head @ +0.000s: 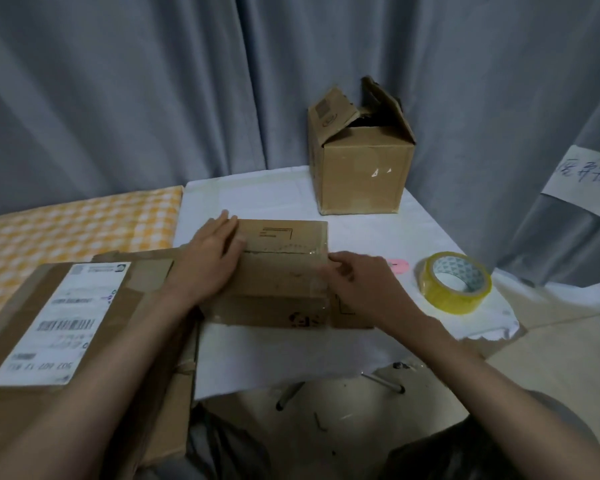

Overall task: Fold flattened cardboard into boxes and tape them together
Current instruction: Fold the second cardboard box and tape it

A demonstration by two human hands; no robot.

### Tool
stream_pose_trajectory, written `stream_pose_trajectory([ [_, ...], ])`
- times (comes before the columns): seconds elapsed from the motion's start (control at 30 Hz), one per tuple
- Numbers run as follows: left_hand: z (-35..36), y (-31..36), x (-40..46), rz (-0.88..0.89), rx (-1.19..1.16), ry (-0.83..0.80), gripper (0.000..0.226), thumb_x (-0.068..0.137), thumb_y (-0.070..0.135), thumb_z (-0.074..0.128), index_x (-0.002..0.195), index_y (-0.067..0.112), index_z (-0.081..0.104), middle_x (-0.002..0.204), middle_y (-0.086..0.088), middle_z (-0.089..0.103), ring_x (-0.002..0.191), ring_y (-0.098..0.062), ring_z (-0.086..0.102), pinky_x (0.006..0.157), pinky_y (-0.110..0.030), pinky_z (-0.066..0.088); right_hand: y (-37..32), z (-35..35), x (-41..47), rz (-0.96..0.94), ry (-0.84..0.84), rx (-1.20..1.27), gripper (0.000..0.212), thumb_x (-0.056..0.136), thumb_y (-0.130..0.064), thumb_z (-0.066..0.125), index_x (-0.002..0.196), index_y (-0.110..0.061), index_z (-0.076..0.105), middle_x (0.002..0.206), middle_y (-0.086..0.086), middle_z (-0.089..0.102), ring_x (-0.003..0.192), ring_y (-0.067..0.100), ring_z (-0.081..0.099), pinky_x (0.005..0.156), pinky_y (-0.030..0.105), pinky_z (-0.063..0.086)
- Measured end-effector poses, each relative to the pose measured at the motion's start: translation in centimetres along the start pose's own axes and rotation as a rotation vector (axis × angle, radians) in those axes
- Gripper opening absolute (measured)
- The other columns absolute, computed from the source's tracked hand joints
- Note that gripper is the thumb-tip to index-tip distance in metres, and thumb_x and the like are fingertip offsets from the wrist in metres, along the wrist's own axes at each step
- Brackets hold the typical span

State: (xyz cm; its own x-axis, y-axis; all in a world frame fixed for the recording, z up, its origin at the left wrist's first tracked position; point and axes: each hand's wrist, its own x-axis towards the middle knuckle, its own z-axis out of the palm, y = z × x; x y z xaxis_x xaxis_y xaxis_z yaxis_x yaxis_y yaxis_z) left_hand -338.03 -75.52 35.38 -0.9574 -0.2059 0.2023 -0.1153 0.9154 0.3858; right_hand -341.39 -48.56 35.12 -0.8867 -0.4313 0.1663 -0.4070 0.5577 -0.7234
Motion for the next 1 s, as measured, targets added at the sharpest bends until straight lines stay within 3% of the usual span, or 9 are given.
stream_pose_trajectory([
  [0.07,-0.4,-1.1,1.3,-0.024,-0.051,-0.023,0.048,0.104,0.035,0.039,0.149,0.015,0.042,0.157,-0.004,0.036,0.144,-0.022,0.032,0.117,-0.033,0.022,-0.9,0.7,-1.3,-0.006,-0.103,-0.109,0.064,0.078,-0.079,0.050,0.122,-0.033,0.062,0.102,-0.019,0.065,0.086,0.002,0.061,0.074,0.028,0.051],
  [0.17,-0.8,-1.4,3.0,-0.003,-0.092,-0.031,0.042,0.104,0.028,0.043,0.140,0.010,0.053,0.143,-0.009,0.050,0.132,-0.025,0.046,0.109,-0.032,0.031,-1.2,1.0,-0.9,-0.008,-0.182,-0.152,0.059,0.084,-0.060,0.064,0.136,-0.035,0.049,0.126,-0.009,0.061,0.112,0.015,0.057,0.089,0.041,0.051],
  [0.37,-1.7,-1.6,3.0,0.009,-0.125,-0.017,0.037,0.102,0.024,0.048,0.136,0.014,0.058,0.123,-0.009,0.055,0.114,-0.024,0.053,0.097,-0.026,0.035,0.4,-1.6,2.2,0.081,0.015,-0.016,0.028,0.086,-0.011,0.073,0.114,-0.019,0.073,0.085,-0.005,0.069,0.070,0.005,0.063,0.065,0.011,0.048],
  [0.47,-1.9,-1.0,1.7,0.042,-0.147,-0.031,0.039,0.100,0.026,0.054,0.138,0.019,0.056,0.119,-0.007,0.053,0.107,-0.024,0.056,0.098,-0.040,0.046,1.4,-1.6,3.9,0.198,0.154,0.086,0.031,0.089,-0.008,0.070,0.120,-0.014,0.069,0.100,0.005,0.072,0.084,0.018,0.065,0.082,0.026,0.052],
  [0.57,-2.0,-0.3,-0.3,0.123,-0.119,-0.050,0.049,0.096,0.040,0.058,0.142,0.027,0.051,0.135,0.003,0.048,0.110,-0.015,0.054,0.098,-0.037,0.047,1.7,-0.9,5.2,0.270,0.251,0.215,0.032,0.093,-0.004,0.064,0.125,-0.009,0.062,0.115,0.008,0.070,0.103,0.024,0.065,0.096,0.035,0.050],
  [0.67,-2.1,0.2,-2.1,0.217,-0.029,-0.032,0.061,0.088,0.058,0.054,0.142,0.028,0.051,0.149,0.008,0.041,0.116,-0.013,0.052,0.102,-0.034,0.042,1.6,-0.8,5.9,0.236,0.115,0.320,0.045,0.098,0.005,0.049,0.140,-0.011,0.054,0.129,-0.004,0.064,0.121,0.025,0.061,0.107,0.043,0.046],
  [0.77,-1.5,0.5,-3.9,0.228,-0.092,-0.054,0.074,0.081,0.073,0.049,0.142,0.030,0.051,0.147,0.013,0.040,0.119,-0.007,0.045,0.101,-0.027,0.037,1.7,-1.9,5.7,0.216,-0.112,0.514,0.068,0.099,0.012,0.041,0.158,-0.018,0.024,0.139,-0.011,0.043,0.130,0.019,0.056,0.113,0.037,0.042],
  [0.9,-0.2,1.3,-5.3,0.227,-0.132,0.022,0.072,0.080,0.070,0.053,0.136,0.024,0.057,0.139,0.008,0.046,0.119,-0.007,0.046,0.100,-0.022,0.034,3.5,-4.7,3.6,0.194,0.043,0.204,0.045,0.098,0.005,0.050,0.137,-0.016,0.056,0.127,0.009,0.065,0.112,0.022,0.065,0.093,0.028,0.054],
  [1.0,0.5,2.8,-6.0,0.231,-0.091,0.107,0.065,0.082,0.066,0.050,0.130,0.023,0.059,0.128,0.005,0.050,0.099,0.005,0.036,0.076,-0.007,0.034,6.0,-7.3,0.9,0.230,0.174,-0.076,0.024,0.091,-0.011,0.068,0.114,-0.015,0.065,0.101,0.009,0.070,0.096,0.023,0.066,0.083,0.026,0.050],
])
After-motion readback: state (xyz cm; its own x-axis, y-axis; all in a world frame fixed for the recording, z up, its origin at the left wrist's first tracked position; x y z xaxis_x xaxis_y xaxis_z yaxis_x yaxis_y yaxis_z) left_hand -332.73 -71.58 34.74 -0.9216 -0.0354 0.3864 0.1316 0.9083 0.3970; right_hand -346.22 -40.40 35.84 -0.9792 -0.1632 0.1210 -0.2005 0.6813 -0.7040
